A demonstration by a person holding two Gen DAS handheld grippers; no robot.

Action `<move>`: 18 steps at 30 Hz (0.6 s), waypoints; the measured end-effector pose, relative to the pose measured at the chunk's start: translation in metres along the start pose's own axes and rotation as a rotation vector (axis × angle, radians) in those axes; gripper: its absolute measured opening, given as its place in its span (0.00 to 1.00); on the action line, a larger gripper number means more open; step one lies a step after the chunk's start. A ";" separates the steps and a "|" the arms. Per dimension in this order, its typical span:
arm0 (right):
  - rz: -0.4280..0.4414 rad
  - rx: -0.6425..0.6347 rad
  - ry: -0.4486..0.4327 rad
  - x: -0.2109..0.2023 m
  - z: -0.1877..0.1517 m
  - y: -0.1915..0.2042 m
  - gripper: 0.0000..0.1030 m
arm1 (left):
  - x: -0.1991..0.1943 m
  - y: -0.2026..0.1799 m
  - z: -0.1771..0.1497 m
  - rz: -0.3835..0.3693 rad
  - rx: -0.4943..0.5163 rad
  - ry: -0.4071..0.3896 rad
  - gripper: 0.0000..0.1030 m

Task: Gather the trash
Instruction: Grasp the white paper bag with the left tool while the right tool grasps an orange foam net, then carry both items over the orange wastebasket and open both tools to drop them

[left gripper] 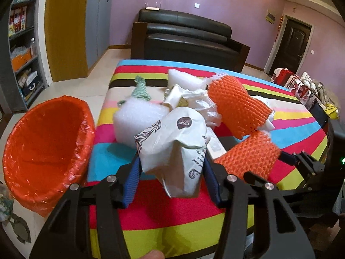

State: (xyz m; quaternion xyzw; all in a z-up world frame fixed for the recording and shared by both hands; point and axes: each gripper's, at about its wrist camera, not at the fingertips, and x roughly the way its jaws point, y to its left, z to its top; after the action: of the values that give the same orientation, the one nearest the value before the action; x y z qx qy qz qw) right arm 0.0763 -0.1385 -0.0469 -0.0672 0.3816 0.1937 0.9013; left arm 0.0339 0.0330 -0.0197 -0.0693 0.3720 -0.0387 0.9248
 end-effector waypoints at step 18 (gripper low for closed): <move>0.027 -0.017 -0.048 -0.036 0.009 0.018 0.22 | -0.024 0.016 0.012 -0.002 -0.006 -0.073 0.51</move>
State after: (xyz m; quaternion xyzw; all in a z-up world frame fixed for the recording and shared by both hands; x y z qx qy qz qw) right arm 0.0522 -0.1306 -0.0147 -0.0649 0.3589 0.2104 0.9070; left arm 0.0252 0.0529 0.0029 -0.0739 0.3382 -0.0357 0.9375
